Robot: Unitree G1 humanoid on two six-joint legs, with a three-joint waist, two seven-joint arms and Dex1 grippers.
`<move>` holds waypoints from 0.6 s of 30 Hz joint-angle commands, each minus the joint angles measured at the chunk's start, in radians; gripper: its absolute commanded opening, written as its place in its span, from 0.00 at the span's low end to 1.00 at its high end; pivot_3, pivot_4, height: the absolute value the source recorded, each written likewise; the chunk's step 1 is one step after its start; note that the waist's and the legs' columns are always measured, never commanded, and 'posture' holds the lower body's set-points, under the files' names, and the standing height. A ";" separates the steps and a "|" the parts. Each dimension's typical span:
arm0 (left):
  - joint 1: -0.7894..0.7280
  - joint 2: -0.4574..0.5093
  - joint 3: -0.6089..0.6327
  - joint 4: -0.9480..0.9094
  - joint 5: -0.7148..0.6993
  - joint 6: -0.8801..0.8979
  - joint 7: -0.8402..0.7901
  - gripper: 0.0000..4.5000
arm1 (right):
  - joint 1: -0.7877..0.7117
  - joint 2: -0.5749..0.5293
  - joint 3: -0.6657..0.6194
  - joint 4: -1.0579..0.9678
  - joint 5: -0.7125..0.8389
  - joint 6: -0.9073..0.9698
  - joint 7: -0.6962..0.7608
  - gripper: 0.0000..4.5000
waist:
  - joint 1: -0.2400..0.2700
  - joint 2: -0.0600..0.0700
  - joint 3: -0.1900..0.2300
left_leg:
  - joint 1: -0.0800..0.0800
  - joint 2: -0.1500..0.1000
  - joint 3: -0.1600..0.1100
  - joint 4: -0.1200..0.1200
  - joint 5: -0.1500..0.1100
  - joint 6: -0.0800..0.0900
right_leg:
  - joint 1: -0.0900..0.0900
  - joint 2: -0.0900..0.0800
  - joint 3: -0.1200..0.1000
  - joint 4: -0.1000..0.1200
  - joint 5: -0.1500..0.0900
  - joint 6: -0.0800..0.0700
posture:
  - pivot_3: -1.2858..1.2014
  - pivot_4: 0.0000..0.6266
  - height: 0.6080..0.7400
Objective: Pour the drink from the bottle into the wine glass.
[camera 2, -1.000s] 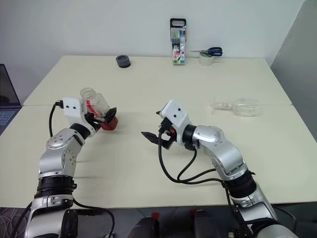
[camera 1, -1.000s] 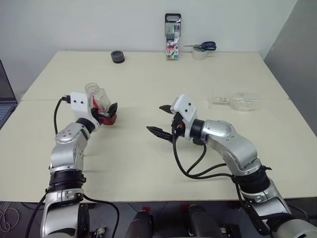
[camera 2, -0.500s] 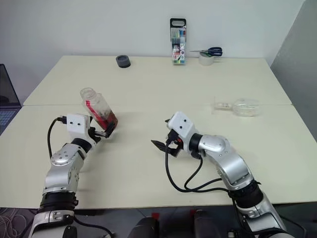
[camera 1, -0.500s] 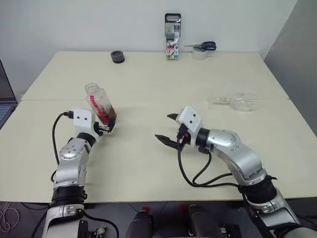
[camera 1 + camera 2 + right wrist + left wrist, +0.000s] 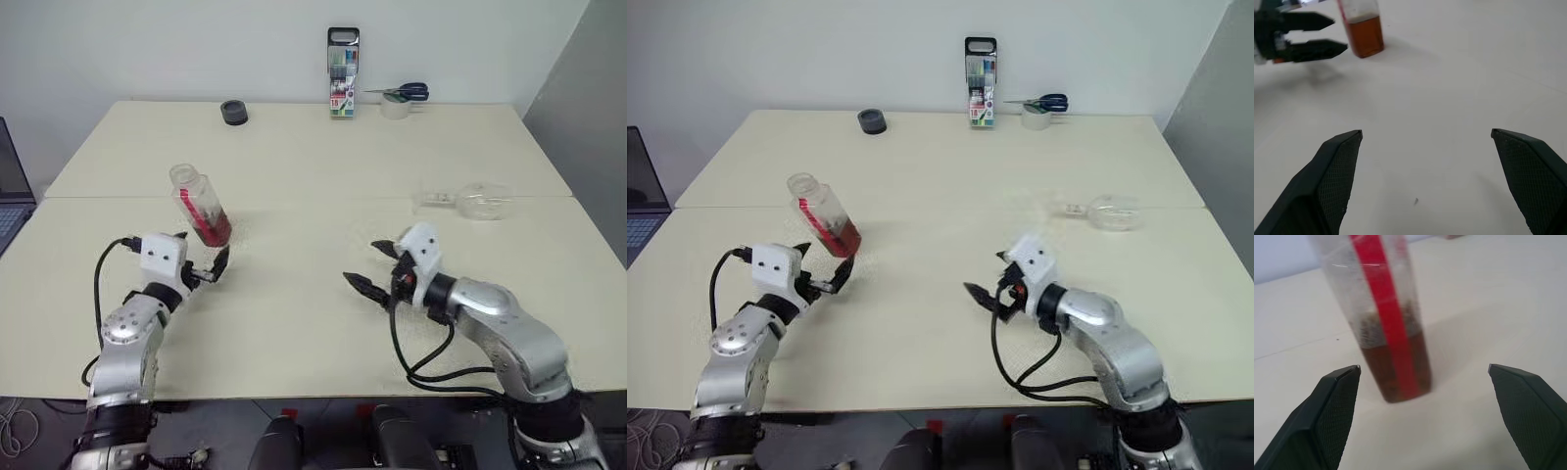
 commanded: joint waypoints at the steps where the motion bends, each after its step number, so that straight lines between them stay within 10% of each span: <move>1: 0.035 0.023 -0.050 -0.135 -0.032 -0.007 -0.089 0.99 | -0.020 0.107 -0.168 -0.041 0.091 0.159 -0.138 1.00 | 0.002 0.000 0.000 | 0.000 0.000 0.000 0.000 0.000 0.000 | 0.000 0.000 0.000 0.000 0.000 0.000 | 0.52 0.24 1.00; 12: -0.187 0.085 -0.194 -0.167 -0.186 0.176 -0.386 0.99 | -0.331 0.428 -0.679 0.296 0.296 0.193 -0.531 1.00 | 0.000 0.002 0.001 | 0.002 0.000 0.002 -0.001 0.000 0.000 | 0.000 0.002 0.001 0.001 0.000 0.000 | 0.52 0.24 1.00; 18: -0.296 0.102 -0.219 -0.102 -0.184 0.168 -0.473 0.99 | -0.456 0.442 -0.744 0.498 0.357 0.045 -0.642 1.00 | -0.010 0.003 0.001 | 0.002 0.000 0.003 -0.004 0.000 0.000 | 0.000 0.002 0.001 0.001 0.000 0.000 | 0.52 0.24 1.00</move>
